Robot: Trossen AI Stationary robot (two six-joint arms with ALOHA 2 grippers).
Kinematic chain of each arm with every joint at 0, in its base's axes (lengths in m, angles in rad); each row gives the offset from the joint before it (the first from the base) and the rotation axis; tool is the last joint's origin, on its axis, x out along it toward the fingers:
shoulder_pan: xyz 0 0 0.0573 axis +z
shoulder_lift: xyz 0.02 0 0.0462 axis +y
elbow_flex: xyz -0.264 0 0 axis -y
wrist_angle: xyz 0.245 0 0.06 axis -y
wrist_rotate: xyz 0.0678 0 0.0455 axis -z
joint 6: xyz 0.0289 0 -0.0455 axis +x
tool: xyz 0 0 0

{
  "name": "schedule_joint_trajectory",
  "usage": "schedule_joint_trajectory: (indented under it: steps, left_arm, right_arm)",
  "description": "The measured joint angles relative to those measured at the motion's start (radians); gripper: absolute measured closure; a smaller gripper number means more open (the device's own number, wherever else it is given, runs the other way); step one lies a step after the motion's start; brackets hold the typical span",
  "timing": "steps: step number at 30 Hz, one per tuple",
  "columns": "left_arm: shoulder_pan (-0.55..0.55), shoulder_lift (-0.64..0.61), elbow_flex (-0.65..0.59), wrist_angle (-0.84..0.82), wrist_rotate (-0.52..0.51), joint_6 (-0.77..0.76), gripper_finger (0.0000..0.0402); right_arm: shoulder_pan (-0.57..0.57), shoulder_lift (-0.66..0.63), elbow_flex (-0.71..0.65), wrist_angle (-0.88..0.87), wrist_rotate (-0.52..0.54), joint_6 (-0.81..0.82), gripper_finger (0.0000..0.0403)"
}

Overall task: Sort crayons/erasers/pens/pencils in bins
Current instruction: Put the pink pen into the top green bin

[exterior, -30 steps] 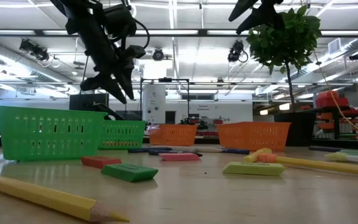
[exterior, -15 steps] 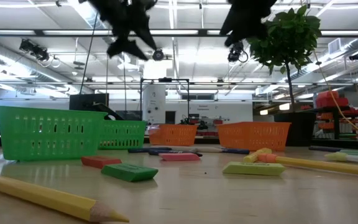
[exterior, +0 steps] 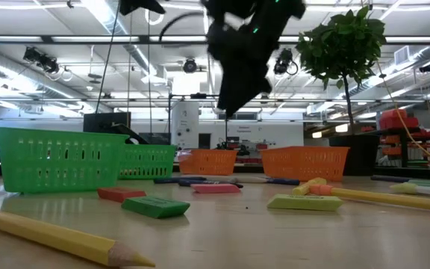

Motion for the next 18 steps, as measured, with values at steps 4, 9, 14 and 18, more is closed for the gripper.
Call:
schedule_joint_trajectory:
  steps: [4, 9, 14, 18]
  left_arm:
    - [-0.002, -0.034, -0.001, -0.008, -0.001, -0.027, 0.0225]
    - [-0.008, -0.069, -0.001, -0.011, -0.002, -0.059, 0.0229]
    - [-0.008, -0.089, -0.001, -0.014, 0.001, -0.087, 0.0229]
    - [-0.008, -0.097, -0.001, -0.012, 0.001, -0.093, 0.0229]
  right_arm:
    - [-0.032, 0.105, 0.051, 0.001, -0.053, -0.014, 0.0238]
    - [-0.037, 0.183, 0.063, 0.007, -0.081, -0.070, 0.0239]
    - [-0.027, 0.226, 0.063, 0.003, -0.081, -0.082, 0.0239]
    - [-0.014, 0.249, 0.063, 0.021, -0.077, -0.105, 0.0239]
